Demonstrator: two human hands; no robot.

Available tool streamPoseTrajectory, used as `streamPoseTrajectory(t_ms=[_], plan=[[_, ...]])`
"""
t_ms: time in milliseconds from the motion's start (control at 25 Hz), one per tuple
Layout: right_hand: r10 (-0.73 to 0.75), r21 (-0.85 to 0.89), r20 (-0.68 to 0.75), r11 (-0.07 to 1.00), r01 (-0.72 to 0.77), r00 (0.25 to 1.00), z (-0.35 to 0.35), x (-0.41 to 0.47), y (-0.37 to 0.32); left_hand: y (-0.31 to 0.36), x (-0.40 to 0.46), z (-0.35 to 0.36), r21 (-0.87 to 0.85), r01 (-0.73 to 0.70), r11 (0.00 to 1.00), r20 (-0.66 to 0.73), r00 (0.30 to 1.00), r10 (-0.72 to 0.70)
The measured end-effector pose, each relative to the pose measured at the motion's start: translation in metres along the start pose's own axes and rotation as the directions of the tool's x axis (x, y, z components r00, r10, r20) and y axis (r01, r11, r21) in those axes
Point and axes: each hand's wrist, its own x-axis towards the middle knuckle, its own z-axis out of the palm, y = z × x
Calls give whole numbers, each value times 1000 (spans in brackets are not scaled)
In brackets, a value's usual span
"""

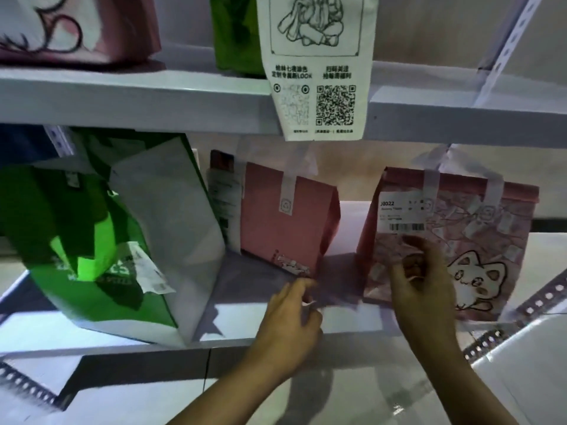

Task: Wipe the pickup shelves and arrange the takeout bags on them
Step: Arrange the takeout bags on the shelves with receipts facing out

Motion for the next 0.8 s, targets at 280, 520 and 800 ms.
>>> streamPoseTrajectory(t_ms=[280,520,800], plan=[[-109,-117,226,984,138,968,87,39,-44,-49,-68,-77,437,-106,893,95,993,71],[-129,-74,185,987,144,974,99,30,-61,-60,-72,-101,401,-66,914,12,998,67],[-79,192,-40,978,86,996,59,-15,-96,-60,-73,-113,353,-17,936,3,1000,18]])
